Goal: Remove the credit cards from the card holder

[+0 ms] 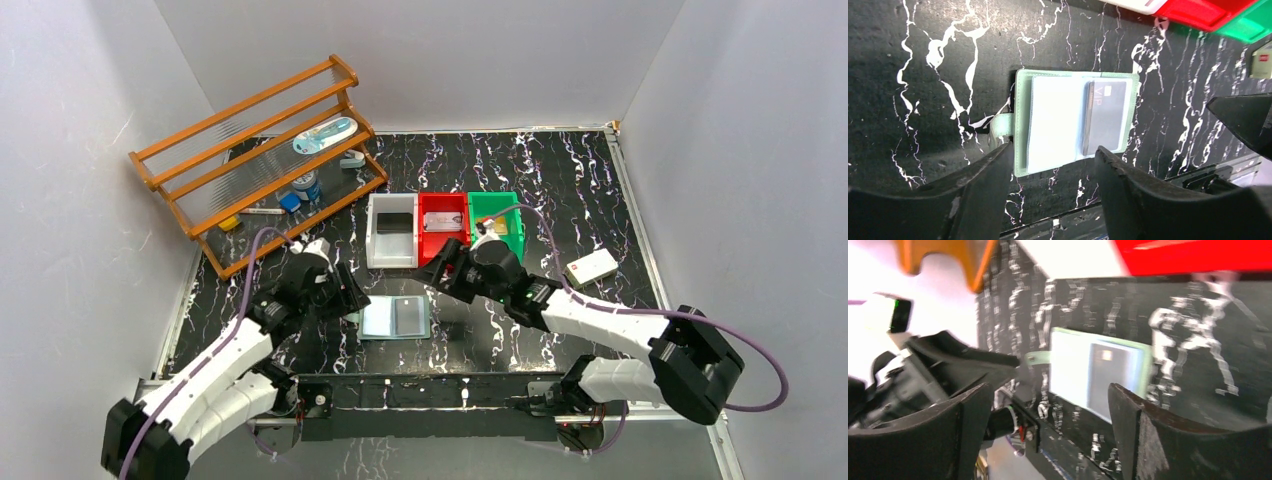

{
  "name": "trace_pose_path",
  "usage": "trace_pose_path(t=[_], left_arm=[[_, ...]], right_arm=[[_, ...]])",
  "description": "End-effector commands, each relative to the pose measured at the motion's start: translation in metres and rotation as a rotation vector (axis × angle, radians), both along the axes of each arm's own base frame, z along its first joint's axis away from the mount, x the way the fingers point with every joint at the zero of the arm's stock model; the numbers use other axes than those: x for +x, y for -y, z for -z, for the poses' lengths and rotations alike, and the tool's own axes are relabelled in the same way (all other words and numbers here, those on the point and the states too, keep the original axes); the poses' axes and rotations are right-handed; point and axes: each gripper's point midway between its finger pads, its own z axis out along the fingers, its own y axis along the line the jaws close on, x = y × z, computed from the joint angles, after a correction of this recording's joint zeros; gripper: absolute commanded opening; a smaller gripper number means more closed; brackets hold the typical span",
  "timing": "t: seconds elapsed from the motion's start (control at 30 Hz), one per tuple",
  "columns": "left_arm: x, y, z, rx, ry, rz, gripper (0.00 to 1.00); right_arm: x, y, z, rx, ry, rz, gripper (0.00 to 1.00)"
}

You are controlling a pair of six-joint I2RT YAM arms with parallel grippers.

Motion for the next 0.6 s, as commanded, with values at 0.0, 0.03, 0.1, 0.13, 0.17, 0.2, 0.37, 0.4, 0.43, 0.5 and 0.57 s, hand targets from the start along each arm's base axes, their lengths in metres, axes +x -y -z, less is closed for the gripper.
trace_pose_path(t=[0.0, 0.03, 0.1, 0.13, 0.17, 0.2, 0.37, 0.4, 0.43, 0.5, 0.57], left_arm=[[0.023, 0.025, -0.013, -0.01, 0.024, 0.099, 0.61], [0.026, 0.026, -0.01, 0.002, 0.01, 0.104, 0.61], [0.03, 0.024, -0.001, 0.049, -0.039, 0.093, 0.62], [0.032, 0.022, 0.003, 0.071, -0.057, 0.086, 0.62], [0.033, 0.02, 0.005, 0.087, -0.07, 0.085, 0.62], [0.033, 0.019, 0.011, 0.102, -0.094, 0.087, 0.62], [0.031, 0.02, 0.025, 0.107, -0.143, 0.103, 0.58], [0.03, 0.017, 0.029, 0.113, -0.148, 0.097, 0.57], [0.03, 0.013, 0.032, 0.126, -0.145, 0.081, 0.55], [0.026, 0.01, 0.037, 0.119, -0.128, 0.072, 0.53], [0.021, 0.01, 0.039, 0.099, -0.115, 0.074, 0.53]], right_arm=[[0.0, 0.019, 0.029, -0.072, -0.112, 0.014, 0.87], [-0.003, 0.018, 0.032, -0.087, -0.134, -0.005, 0.85], [-0.009, 0.011, 0.034, -0.08, -0.149, -0.052, 0.81], [-0.012, 0.007, 0.034, -0.062, -0.157, -0.071, 0.79], [-0.014, 0.005, 0.035, -0.049, -0.165, -0.083, 0.77], [-0.015, 0.001, 0.035, -0.029, -0.171, -0.094, 0.75], [-0.019, -0.011, 0.035, 0.014, -0.196, -0.141, 0.7], [-0.019, -0.014, 0.036, 0.013, -0.198, -0.151, 0.69], [-0.019, -0.016, 0.035, 0.014, -0.2, -0.159, 0.69], [-0.019, -0.019, 0.041, 0.004, -0.218, -0.166, 0.68], [-0.019, -0.022, 0.047, -0.006, -0.233, -0.171, 0.67]])
